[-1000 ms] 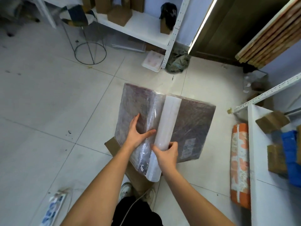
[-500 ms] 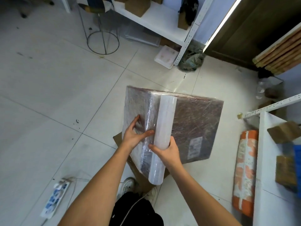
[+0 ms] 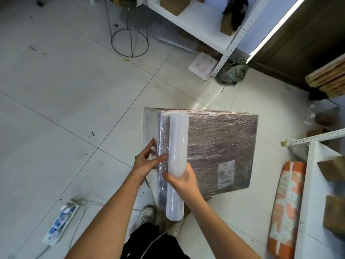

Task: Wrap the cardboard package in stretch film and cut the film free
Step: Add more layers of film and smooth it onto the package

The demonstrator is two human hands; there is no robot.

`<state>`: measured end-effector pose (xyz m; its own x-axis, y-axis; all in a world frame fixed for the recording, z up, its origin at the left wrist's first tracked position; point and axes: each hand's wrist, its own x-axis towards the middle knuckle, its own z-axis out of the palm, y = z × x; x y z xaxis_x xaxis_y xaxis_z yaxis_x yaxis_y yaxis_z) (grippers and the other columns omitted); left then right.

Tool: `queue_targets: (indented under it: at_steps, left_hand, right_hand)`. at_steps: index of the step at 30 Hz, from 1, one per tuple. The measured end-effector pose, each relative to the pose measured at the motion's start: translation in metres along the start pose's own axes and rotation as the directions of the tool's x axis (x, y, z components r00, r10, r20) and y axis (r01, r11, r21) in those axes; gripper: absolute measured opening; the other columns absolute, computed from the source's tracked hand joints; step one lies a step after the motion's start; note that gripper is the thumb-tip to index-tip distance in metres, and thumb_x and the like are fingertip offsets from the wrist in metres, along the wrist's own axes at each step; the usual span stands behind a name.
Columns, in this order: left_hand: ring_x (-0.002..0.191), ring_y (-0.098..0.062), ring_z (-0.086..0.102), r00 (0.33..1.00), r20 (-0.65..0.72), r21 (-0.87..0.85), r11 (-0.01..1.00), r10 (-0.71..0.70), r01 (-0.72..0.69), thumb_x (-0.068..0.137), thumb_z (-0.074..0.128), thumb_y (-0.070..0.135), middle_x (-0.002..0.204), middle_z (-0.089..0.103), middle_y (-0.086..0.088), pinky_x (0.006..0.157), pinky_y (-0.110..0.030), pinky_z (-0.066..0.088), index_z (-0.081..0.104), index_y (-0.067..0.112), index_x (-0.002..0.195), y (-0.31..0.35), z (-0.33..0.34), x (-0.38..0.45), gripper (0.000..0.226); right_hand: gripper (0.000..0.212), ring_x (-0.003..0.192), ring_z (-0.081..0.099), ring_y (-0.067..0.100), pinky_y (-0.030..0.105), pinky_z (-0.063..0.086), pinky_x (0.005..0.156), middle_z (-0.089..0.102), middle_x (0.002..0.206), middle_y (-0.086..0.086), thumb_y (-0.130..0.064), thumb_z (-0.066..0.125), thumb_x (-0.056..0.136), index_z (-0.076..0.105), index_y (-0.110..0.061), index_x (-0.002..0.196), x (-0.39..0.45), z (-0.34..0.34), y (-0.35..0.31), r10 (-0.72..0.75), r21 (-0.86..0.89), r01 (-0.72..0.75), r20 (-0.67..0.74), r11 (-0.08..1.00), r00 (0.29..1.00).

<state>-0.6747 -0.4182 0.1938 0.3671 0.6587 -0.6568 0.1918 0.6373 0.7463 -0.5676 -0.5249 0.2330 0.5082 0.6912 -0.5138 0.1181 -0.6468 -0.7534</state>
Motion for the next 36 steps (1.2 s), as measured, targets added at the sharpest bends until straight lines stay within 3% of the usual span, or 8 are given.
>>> queue_targets:
  at_steps: [8,15,17,22,25,27,31,36]
  left_hand:
    - [0.129,-0.020,0.049,0.997,0.078,-0.065,0.997,-0.025,0.030,0.033,0.092,0.055,0.137,0.055,0.002,0.097,-0.042,0.050,0.044,0.044,0.139,-0.019,-0.028,0.020,0.116]
    - [0.117,-0.014,0.058,0.990,0.139,-0.115,0.993,-0.021,0.038,0.046,0.091,0.030,0.126,0.061,0.007,0.097,-0.042,0.049,0.043,0.031,0.141,-0.026,-0.045,0.034,0.106]
    - [0.117,-0.013,0.057,0.991,0.131,-0.123,0.992,-0.010,0.026,0.049,0.087,0.043,0.127,0.059,0.008,0.099,-0.045,0.048,0.042,0.033,0.140,-0.025,-0.044,0.038,0.102]
    - [0.124,-0.014,0.051,0.999,-0.014,-0.024,0.999,0.034,-0.035,0.057,0.067,0.081,0.136,0.049,0.012,0.103,-0.039,0.045,0.031,0.047,0.143,-0.027,-0.022,0.039,0.099]
    - [0.119,-0.010,0.052,0.989,-0.135,-0.137,0.988,0.055,-0.074,0.085,0.056,0.057,0.141,0.046,0.009,0.088,-0.020,0.046,0.029,0.041,0.147,-0.034,-0.003,0.032,0.070]
    - [0.116,-0.014,0.057,0.978,-0.208,-0.224,0.972,0.028,-0.075,0.092,0.056,0.043,0.138,0.051,0.006,0.086,-0.020,0.049,0.036,0.038,0.145,-0.039,0.005,0.032,0.057]
    - [0.109,-0.017,0.063,0.947,-0.320,-0.310,0.942,0.021,-0.125,0.072,0.071,0.057,0.119,0.065,0.000,0.098,-0.040,0.050,0.062,0.042,0.122,-0.044,0.009,0.030,0.053]
    - [0.113,-0.009,0.059,0.928,-0.369,-0.281,0.945,0.054,-0.167,0.063,0.073,0.072,0.119,0.064,0.008,0.098,-0.032,0.049,0.064,0.049,0.112,-0.050,0.011,0.028,0.055]
  right_hand:
    - [0.069,0.095,0.064,0.017,0.047,0.055,0.078,0.062,0.104,-0.002,-0.053,0.081,0.054,0.050,-0.029,0.112,0.011,0.031,0.015,0.025,-0.010,-0.025,0.010,1.000,1.000]
    - [0.078,0.096,0.060,0.016,0.045,0.053,0.082,0.058,0.104,-0.003,-0.058,0.074,0.048,0.045,-0.026,0.113,0.015,0.049,0.015,0.044,-0.049,-0.044,-0.010,0.998,0.999]
    - [0.076,0.094,0.060,0.015,0.045,0.053,0.081,0.058,0.103,-0.004,-0.058,0.073,0.047,0.045,-0.028,0.111,0.016,0.050,0.012,0.038,-0.050,-0.040,-0.033,0.998,0.999]
    - [0.067,0.089,0.061,0.011,0.038,0.056,0.075,0.058,0.100,-0.003,-0.056,0.074,0.051,0.046,-0.028,0.105,0.019,0.048,0.000,0.001,-0.052,-0.002,-0.020,0.999,1.000]
    - [0.055,0.083,0.063,0.011,0.041,0.056,0.074,0.059,0.094,-0.003,-0.052,0.073,0.054,0.045,-0.029,0.096,0.014,0.049,-0.004,0.012,-0.073,-0.012,-0.009,0.997,1.000]
    - [0.051,0.082,0.062,0.012,0.044,0.055,0.073,0.058,0.091,-0.004,-0.048,0.075,0.058,0.042,-0.029,0.091,0.009,0.049,-0.004,-0.006,-0.105,0.006,-0.005,0.994,1.000]
    - [0.051,0.077,0.060,0.011,0.039,0.054,0.070,0.056,0.086,-0.004,-0.029,0.082,0.065,0.038,-0.021,0.090,0.004,0.043,-0.007,-0.039,-0.112,0.038,-0.009,0.993,0.999]
    - [0.054,0.084,0.059,0.012,0.022,0.052,0.067,0.053,0.098,0.005,-0.005,0.079,0.069,0.036,-0.024,0.097,0.011,0.023,-0.002,-0.068,0.003,0.068,0.041,0.998,0.997]
